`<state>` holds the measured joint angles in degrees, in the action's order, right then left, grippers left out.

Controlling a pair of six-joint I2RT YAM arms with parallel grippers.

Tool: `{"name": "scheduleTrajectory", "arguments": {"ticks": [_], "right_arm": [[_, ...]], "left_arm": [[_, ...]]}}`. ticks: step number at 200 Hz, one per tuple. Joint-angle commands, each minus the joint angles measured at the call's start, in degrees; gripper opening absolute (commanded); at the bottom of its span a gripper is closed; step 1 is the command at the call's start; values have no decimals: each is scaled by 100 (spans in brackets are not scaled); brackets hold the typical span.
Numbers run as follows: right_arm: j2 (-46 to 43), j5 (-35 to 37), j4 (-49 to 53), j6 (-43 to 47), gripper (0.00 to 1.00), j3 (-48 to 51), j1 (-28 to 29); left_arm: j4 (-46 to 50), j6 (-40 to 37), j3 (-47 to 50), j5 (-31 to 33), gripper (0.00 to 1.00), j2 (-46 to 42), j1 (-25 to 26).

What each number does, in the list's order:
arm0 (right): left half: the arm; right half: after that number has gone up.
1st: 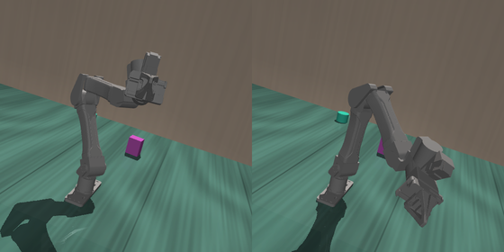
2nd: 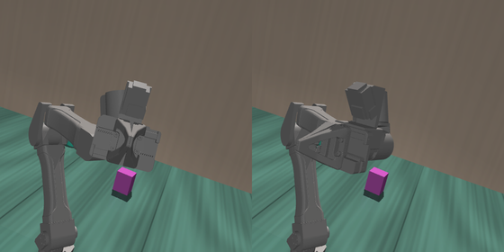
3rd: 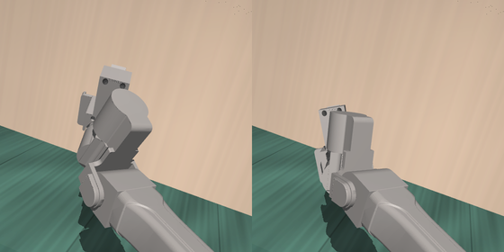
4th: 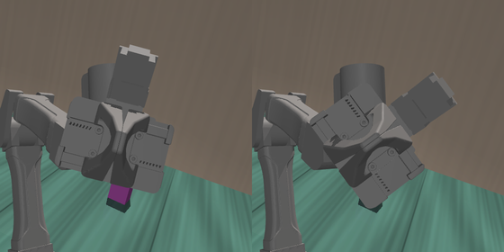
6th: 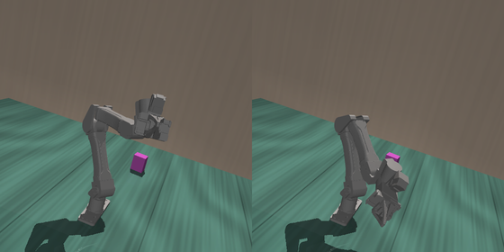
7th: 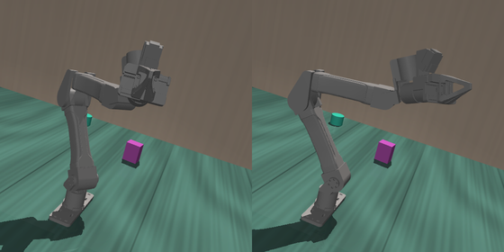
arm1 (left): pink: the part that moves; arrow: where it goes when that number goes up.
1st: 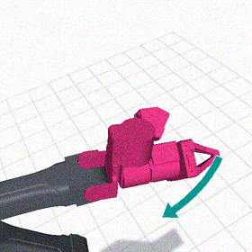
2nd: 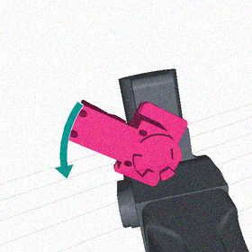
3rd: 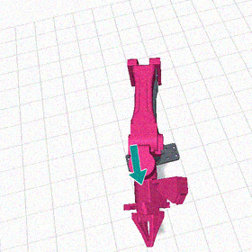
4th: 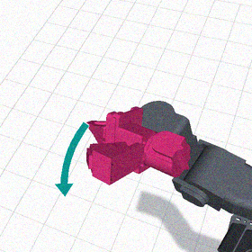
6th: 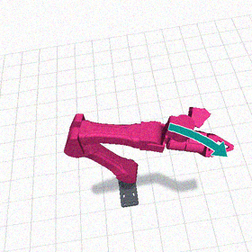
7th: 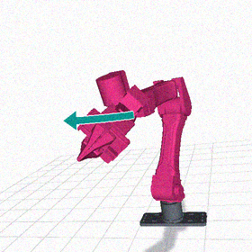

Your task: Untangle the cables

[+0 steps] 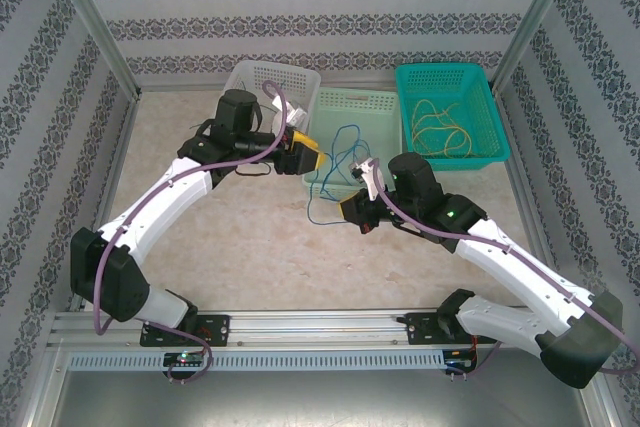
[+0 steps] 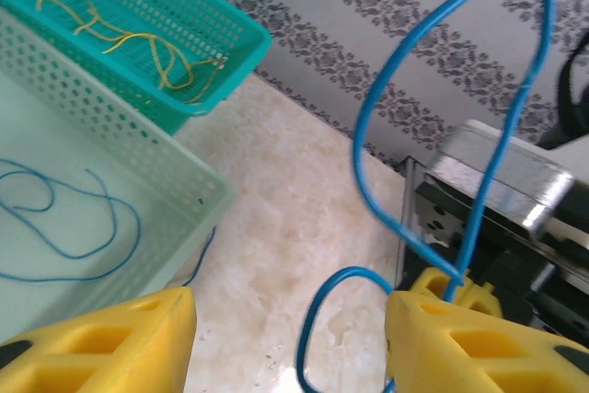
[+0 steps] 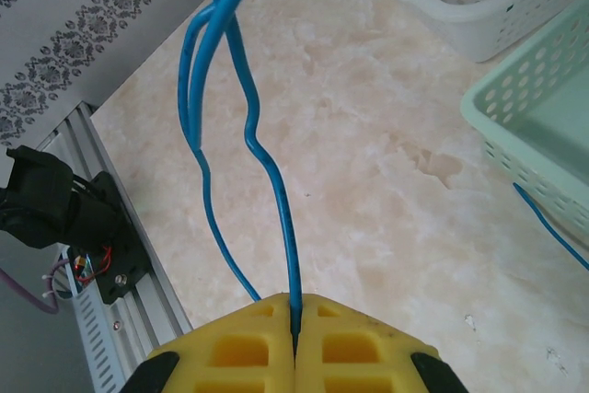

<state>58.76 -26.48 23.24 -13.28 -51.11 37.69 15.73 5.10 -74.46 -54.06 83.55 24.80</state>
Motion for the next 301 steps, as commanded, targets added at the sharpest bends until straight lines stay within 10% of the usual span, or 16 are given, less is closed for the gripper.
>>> {"name": "scheduleTrajectory", "arguments": {"ticks": [1,56,94,179,301], "right_arm": [[-49,-103,57,132,0,-216,-19],[-110,-120,5,128,0,-278,-23],[-196,-22,29,86,0,-175,-21],[-1430,1385,-760,-1216,0,1081,-708],[-2804,3786,-2195,-4331,0,2712,-1020]], "left_arm": [[174,-279,-135,-495,56,-62,83],[497,-599,-139,-491,44,58,180],[39,-390,-34,-26,0,-25,186],[-2897,1937,1890,4034,0,-1780,-337],[-4641,3619,3661,5577,0,-2872,-394]]}}
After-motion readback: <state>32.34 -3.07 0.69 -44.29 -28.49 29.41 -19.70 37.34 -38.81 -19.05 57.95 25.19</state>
